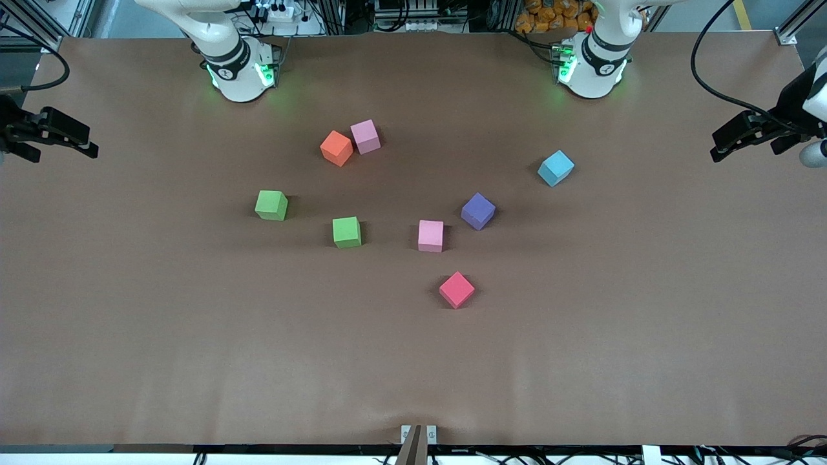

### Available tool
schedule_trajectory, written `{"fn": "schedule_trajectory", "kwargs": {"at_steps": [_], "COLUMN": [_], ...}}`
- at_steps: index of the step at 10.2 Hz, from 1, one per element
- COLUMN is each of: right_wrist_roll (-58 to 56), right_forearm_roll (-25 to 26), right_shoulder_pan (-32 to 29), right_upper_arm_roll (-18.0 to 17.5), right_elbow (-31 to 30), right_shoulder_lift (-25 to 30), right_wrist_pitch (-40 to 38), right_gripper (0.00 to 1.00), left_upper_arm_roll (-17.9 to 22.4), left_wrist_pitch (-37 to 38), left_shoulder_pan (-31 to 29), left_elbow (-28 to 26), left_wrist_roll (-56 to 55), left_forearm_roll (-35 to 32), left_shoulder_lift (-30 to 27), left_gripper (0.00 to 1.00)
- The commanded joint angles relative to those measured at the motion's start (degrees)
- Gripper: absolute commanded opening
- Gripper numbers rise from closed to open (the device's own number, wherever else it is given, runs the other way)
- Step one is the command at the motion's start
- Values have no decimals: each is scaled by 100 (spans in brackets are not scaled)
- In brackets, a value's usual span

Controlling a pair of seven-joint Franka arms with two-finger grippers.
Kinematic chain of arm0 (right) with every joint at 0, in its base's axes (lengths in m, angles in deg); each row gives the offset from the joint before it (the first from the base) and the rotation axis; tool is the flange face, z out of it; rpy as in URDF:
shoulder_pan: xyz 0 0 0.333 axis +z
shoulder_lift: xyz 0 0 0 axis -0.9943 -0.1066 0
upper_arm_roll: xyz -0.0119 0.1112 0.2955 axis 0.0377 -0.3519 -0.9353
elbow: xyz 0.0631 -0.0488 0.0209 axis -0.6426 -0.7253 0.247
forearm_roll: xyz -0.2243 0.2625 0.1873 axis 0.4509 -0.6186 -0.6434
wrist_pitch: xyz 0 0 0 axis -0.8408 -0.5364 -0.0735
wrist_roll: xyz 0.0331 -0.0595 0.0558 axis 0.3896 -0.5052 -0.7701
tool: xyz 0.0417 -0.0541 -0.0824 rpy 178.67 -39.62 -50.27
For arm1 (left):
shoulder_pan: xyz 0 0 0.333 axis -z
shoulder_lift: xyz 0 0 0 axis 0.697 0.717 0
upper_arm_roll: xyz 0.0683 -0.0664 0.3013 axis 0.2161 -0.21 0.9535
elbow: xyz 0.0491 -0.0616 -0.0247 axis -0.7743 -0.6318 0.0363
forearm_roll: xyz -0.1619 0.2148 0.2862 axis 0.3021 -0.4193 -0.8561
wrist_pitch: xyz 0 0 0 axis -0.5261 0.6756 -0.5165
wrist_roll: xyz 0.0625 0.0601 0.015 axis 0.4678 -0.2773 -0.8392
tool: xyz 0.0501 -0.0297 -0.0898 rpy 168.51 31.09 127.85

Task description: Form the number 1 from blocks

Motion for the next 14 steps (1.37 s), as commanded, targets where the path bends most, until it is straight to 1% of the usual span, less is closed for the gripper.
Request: {"fn": "schedule_trajectory", "kwargs": {"at_steps": [1,2,3,4,7,8,9,10,11,12,13,14], "right_wrist_roll": [-69,-69,-69,-69,-69,-104,-104,-104,-104,-95,-78,-86], "right_forearm_roll": [-87,-87,-87,-87,-87,-87,-87,-87,-87,-156,-340,-594], "right_shoulder_pan": [-19,-19,-19,-19,-19,-28,-45,-19,7,16,-28,-89], "right_upper_arm_roll": [9,9,9,9,9,9,9,0,-8,-17,-9,-17], "right_elbow": [-34,-42,-42,-42,-60,-86,-156,-322,-376,-368,-368,-359], "right_shoulder_lift": [52,52,52,52,52,26,-27,-219,-664,-1191,-1709,-2124], "right_wrist_pitch": [-41,-41,-41,-41,-50,-58,-67,11,256,589,888,1030], "right_gripper": [100,100,100,100,100,100,100,100,100,100,100,100], "left_upper_arm_roll": [2,-42,-86,-243,-411,-429,-481,-490,-490,-490,-490,-490], "left_wrist_pitch": [100,65,-22,-336,-1715,-2285,-2734,-3139,-3569,-3887,-4090,-4171], "left_shoulder_pan": [102,268,469,924,2084,2410,2605,2694,2852,2984,3081,3125], "left_elbow": [46,37,2,-16,-7,-7,-7,-7,-7,1,28,45], "left_wrist_roll": [-44,18,27,-43,-454,-987,-1271,-1369,-1431,-1763,-2027,-2117], "left_forearm_roll": [75,179,572,654,777,726,699,699,751,734,734,769], "left_shoulder_lift": [38,160,344,659,1792,2170,2531,2856,3199,3542,3815,4018], "left_gripper": [100,100,100,100,100,100,100,100,100,100,100,100]}}
